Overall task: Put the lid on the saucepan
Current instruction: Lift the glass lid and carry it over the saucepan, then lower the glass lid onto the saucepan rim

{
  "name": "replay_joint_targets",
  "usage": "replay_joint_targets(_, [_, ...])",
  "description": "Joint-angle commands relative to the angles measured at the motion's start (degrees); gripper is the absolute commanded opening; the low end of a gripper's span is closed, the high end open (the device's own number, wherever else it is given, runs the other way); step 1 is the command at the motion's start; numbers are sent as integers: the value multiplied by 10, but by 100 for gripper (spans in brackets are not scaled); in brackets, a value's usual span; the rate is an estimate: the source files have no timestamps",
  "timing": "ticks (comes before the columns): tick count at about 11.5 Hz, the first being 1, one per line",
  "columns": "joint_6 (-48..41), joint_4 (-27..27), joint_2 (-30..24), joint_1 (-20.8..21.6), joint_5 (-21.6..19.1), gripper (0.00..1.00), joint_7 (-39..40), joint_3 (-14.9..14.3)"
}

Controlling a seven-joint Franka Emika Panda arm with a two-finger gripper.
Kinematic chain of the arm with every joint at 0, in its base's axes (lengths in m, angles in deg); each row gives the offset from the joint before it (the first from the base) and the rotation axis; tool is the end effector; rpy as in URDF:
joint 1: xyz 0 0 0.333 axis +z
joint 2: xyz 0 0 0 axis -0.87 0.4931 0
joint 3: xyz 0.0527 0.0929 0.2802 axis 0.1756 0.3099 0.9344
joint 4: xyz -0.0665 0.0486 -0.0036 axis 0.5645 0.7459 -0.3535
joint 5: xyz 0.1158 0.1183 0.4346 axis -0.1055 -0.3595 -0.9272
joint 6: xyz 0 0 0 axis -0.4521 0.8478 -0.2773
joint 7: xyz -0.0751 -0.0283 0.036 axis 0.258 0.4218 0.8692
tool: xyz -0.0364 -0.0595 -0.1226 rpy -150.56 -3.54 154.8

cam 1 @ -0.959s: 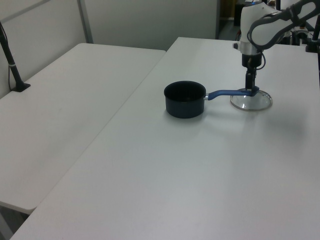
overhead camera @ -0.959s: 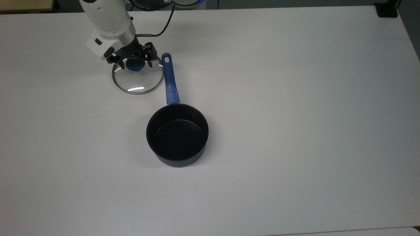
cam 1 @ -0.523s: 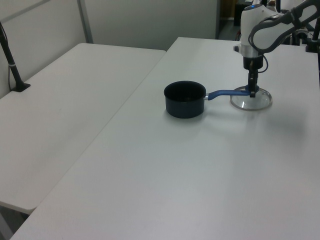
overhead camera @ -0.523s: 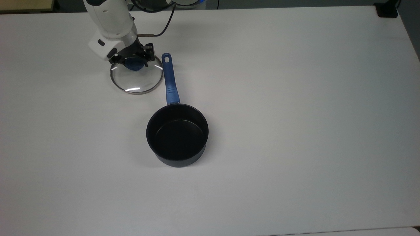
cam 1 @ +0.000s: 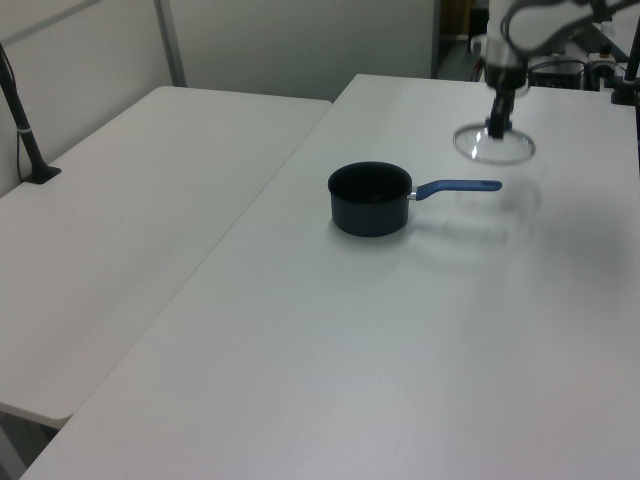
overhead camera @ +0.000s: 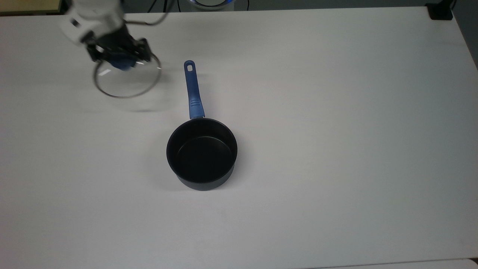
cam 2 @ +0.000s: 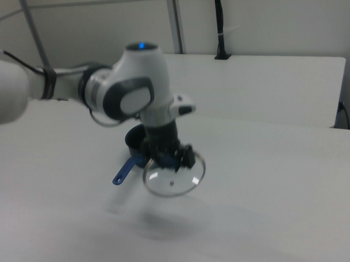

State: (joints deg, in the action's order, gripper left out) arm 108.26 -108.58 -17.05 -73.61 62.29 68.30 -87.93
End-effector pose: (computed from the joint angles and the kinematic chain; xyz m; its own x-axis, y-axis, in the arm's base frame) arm 0.6050 -0.1993 0.3504 0.9995 0.0305 0.0102 0.0303 -0.9993 0.0208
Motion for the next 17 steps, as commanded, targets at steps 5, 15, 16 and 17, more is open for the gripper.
replay_joint_targets(5, [-39, 275, 153, 87, -44, 39, -269, 12])
replay_joint_targets(15, [9, 333, 251, 161, -47, 39, -451, 27])
replay_joint_targets(16, [9, 333, 251, 161, -47, 39, -455, 31])
replay_joint_targets(17, [8, 331, 251, 161, -46, 39, -456, 31])
